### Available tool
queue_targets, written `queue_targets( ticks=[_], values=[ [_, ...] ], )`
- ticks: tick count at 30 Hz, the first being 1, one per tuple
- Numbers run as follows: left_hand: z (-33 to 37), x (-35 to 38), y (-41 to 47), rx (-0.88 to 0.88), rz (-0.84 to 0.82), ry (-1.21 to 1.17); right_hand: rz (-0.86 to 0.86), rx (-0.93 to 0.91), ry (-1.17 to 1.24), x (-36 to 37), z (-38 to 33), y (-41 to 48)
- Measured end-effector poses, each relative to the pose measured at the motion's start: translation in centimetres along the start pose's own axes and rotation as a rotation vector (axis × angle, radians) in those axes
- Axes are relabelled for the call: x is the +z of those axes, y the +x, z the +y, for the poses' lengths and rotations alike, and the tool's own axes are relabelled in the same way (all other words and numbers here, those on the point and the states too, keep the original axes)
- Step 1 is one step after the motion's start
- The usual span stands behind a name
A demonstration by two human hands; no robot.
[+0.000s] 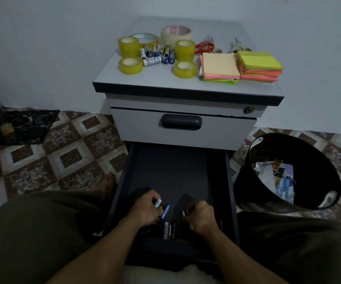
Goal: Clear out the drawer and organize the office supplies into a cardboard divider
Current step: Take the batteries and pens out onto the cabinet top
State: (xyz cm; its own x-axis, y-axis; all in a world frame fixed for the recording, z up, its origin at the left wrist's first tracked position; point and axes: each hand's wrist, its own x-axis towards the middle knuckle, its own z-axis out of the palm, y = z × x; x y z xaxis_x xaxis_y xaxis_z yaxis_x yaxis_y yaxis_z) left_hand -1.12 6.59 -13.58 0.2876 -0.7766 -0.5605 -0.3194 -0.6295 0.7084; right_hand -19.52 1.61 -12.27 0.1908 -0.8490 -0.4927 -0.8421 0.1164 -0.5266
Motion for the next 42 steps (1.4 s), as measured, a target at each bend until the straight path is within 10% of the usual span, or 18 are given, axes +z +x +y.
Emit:
queue_targets(
  ticks=[31,42],
  values=[
    [1.5,-0.9,-1.7,-0.051,0.037,-0.055,0.079,-0.25,-0.258,-0.1,-1.0,0.8],
    [3.8,-2.1,-3.1,-0.051,0.045,-0.254,0.116,-0.219,0.496,-1.9,-1.4,0.2]
  ],
)
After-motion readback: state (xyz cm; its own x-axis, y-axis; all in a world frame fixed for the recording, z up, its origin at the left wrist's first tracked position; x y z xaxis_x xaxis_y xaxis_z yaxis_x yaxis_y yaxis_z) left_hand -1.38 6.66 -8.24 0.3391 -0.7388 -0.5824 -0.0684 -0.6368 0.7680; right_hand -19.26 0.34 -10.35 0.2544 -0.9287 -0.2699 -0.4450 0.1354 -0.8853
